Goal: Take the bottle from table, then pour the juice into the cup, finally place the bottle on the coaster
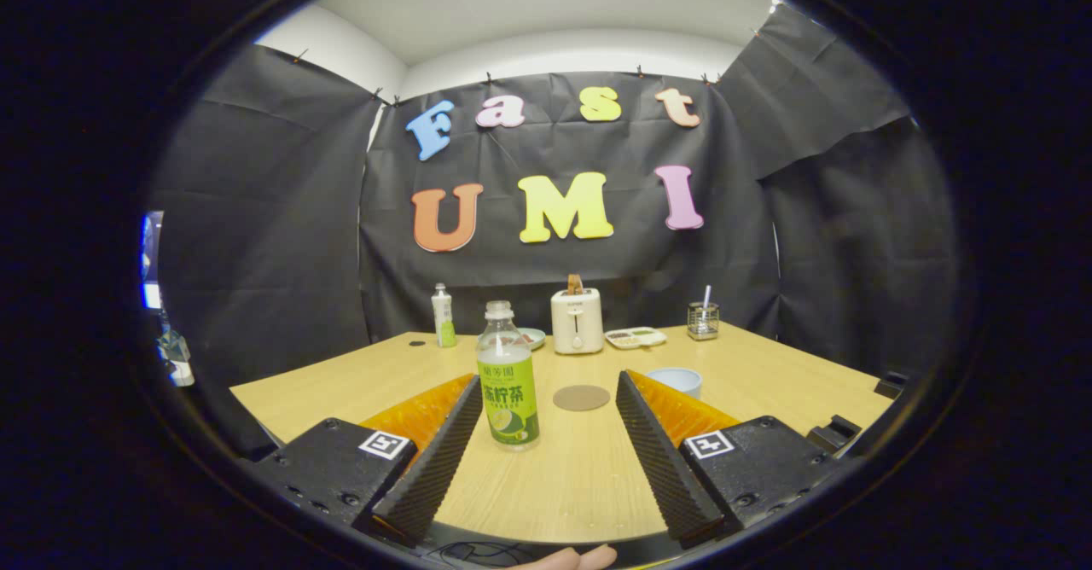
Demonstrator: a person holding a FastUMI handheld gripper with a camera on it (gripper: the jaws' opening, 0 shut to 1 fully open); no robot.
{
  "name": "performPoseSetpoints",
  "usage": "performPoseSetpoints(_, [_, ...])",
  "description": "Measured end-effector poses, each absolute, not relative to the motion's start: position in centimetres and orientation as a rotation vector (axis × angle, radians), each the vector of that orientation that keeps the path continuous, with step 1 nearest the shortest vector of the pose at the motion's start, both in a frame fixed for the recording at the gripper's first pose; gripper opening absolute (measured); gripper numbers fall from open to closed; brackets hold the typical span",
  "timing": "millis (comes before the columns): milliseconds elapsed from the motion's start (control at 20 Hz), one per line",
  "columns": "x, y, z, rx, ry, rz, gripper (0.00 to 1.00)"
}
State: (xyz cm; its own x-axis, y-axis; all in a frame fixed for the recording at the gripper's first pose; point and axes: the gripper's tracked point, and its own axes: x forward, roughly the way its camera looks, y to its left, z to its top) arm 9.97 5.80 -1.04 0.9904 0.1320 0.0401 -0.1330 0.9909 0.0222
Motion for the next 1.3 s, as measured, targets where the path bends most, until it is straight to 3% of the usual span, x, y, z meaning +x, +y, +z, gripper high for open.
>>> performPoseSetpoints(400, [15.9, 10.0, -2.1, -0.029, 0.002, 0.206, 1.0])
performPoseSetpoints(1300, [25.0, 11.7, -5.2, -0.095, 0.124, -0.014, 1.0])
